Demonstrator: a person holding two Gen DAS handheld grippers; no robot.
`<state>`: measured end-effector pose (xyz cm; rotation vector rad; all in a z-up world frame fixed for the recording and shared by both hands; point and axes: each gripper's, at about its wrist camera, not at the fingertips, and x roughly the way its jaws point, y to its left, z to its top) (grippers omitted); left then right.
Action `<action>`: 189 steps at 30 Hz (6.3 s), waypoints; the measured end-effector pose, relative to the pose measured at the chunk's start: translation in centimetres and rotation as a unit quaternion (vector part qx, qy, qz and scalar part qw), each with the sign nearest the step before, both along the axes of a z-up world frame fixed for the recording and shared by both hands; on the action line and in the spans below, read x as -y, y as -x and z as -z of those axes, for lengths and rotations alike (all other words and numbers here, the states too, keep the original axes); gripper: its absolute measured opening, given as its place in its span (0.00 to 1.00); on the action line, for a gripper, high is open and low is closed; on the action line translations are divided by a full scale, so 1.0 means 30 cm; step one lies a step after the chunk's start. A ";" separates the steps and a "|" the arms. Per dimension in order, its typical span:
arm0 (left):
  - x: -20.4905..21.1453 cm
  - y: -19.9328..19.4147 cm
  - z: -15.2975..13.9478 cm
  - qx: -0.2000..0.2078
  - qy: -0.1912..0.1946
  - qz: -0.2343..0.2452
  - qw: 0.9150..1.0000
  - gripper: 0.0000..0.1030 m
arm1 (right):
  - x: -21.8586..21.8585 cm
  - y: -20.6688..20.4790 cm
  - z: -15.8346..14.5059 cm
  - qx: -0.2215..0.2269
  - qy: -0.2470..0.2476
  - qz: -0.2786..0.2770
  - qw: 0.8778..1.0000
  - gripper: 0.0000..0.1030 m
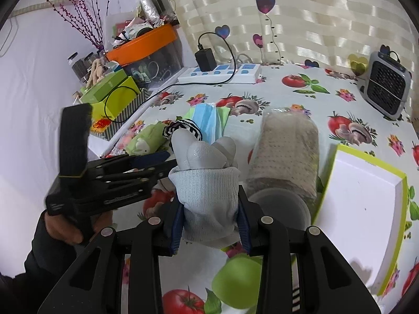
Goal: Organize soft objects
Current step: 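Carry the rolled towel and grey glove over the white box, then lower the towel roll and glove into the box and open both tools, then withdraw both open tools from the box back toward the pile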
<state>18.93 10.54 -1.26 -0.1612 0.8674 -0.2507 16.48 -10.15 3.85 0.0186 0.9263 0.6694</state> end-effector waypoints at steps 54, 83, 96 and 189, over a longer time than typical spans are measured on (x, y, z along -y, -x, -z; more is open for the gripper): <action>0.232 0.489 -0.201 0.064 0.007 -0.044 0.997 0.42 | 0.377 0.403 -0.053 0.054 -0.045 0.090 0.993 0.35; 0.514 0.460 -0.254 0.075 -0.002 0.061 0.995 0.42 | 0.531 0.393 -0.031 0.054 -0.041 0.146 0.987 0.35; 0.656 0.329 -0.183 0.047 -0.026 0.095 0.994 0.42 | 0.604 0.283 0.021 0.039 -0.022 0.180 0.983 0.35; 0.260 0.481 -0.088 0.008 -0.003 -0.055 0.998 0.41 | 0.409 0.395 0.059 0.057 0.025 0.088 0.994 0.35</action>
